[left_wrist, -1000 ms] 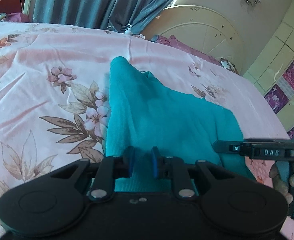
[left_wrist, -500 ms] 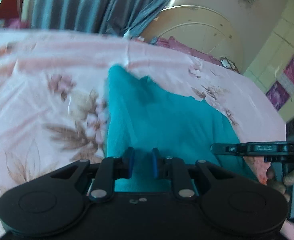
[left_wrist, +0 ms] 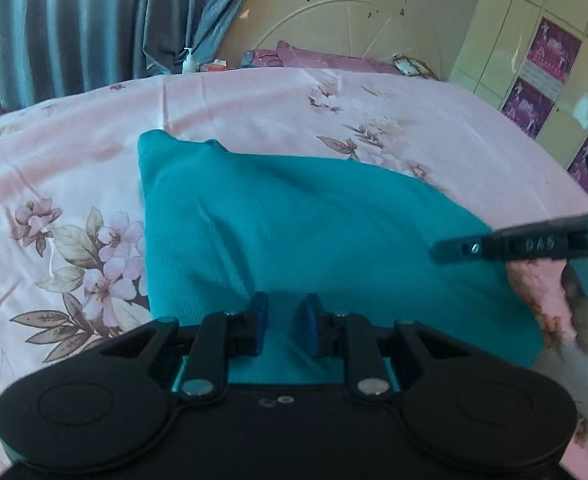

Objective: Fold small clothes

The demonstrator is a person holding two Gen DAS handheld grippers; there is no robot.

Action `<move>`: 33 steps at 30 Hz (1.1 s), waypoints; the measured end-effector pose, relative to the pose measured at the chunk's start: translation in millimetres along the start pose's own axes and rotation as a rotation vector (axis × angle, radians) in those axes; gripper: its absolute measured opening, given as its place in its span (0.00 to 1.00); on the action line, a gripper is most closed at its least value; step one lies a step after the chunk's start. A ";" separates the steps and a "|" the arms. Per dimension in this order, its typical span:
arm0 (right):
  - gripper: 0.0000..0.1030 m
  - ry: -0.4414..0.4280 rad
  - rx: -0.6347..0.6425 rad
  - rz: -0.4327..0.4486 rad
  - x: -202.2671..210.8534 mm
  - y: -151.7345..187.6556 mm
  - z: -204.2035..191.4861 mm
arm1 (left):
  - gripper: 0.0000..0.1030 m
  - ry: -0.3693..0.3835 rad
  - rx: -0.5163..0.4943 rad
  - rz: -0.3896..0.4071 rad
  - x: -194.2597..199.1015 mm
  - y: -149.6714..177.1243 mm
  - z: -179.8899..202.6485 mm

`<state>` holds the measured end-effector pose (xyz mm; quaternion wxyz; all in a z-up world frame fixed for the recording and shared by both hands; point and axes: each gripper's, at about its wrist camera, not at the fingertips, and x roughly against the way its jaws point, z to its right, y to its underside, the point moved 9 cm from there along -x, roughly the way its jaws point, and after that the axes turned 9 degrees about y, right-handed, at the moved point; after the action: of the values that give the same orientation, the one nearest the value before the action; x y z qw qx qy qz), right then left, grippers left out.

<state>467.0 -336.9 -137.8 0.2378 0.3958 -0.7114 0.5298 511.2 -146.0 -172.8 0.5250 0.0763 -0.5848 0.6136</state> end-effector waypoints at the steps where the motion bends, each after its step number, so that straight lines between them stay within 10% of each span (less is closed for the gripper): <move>1: 0.06 0.000 -0.006 0.007 2.0 -1.5 -0.1 | 0.20 0.009 0.012 0.014 4.2 -2.2 -3.0; 3: 0.08 -0.014 -0.053 0.022 4.3 -6.0 5.9 | 0.24 0.025 0.032 0.064 14.6 -10.1 -12.9; 5: 0.46 -0.020 -0.106 0.033 4.4 -11.5 17.3 | 0.25 0.036 0.063 0.080 19.3 -15.9 -25.4; 6: 0.47 -0.036 -0.123 0.038 4.5 -13.8 21.5 | 0.25 0.046 0.084 0.077 20.2 -16.5 -30.4; 24: 0.45 -0.123 -0.197 -0.016 69.5 56.1 15.3 | 0.25 0.012 0.006 0.093 60.4 43.7 -5.7; 26: 0.06 -0.115 -0.149 -0.067 60.5 67.7 3.3 | 0.25 0.034 -0.021 0.067 57.6 49.9 -1.6; 30: 0.06 -0.123 -0.022 -0.185 67.2 102.4 -11.6 | 0.25 -0.022 -0.173 -0.023 57.0 66.7 -0.2; 33: 0.20 -0.068 -0.082 -0.052 85.3 65.8 5.5 | 0.27 -0.013 -0.146 0.027 69.3 51.8 -5.8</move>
<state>364.9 -360.4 -112.2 0.2433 0.4216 -0.7296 0.4803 445.9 -90.7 -158.6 0.5172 0.0338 -0.6322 0.5760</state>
